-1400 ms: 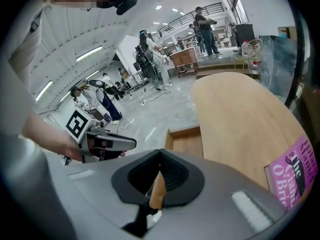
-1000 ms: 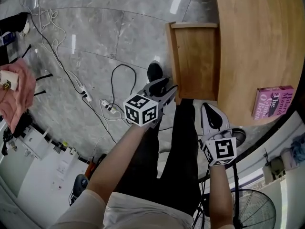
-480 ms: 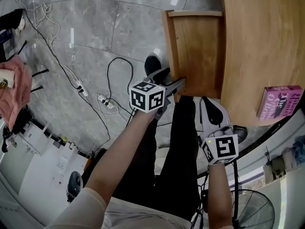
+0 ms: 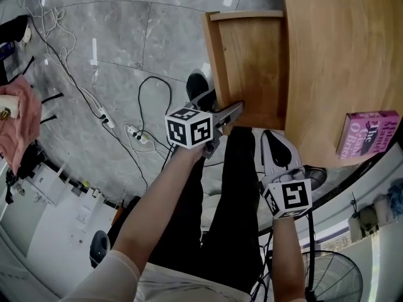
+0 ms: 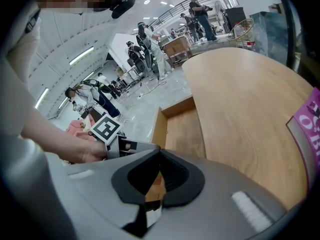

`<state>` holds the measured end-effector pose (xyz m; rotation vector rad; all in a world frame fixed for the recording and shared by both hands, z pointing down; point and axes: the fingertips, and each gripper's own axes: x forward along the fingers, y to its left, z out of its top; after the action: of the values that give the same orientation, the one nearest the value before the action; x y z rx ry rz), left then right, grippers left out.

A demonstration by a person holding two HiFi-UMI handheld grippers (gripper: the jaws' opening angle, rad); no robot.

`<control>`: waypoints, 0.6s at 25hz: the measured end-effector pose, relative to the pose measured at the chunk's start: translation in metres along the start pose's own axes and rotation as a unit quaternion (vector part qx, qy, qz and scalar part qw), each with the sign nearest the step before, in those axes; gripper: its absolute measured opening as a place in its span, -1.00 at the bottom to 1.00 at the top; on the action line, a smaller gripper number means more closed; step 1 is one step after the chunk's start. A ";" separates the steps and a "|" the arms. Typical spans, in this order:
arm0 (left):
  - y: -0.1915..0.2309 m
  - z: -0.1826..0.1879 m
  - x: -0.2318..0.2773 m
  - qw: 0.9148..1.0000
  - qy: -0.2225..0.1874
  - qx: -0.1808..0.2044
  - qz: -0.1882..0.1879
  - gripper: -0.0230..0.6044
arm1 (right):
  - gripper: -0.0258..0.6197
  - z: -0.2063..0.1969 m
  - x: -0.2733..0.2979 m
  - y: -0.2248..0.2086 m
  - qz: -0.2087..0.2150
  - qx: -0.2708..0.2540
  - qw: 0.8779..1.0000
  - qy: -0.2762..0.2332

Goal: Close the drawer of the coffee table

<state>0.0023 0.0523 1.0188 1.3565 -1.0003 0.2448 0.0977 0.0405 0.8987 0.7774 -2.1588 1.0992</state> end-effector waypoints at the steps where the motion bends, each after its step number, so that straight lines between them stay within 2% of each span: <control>1: -0.001 0.001 0.000 1.000 -0.001 -0.003 -0.002 0.35 | -0.89 -0.002 -0.001 -0.001 0.001 0.001 1.000 0.001; 6: -0.004 0.003 -0.004 1.000 -0.004 -0.013 -0.009 0.36 | -0.89 -0.009 -0.005 -0.005 0.004 0.007 1.000 0.003; 15: -0.029 0.002 0.001 1.000 0.002 -0.005 -0.028 0.37 | -0.89 -0.010 -0.011 -0.005 0.017 0.012 1.000 -0.006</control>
<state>0.0214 0.0425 0.9987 1.3714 -0.9589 0.1995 0.1103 0.0491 0.8981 0.7619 -2.1799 1.1432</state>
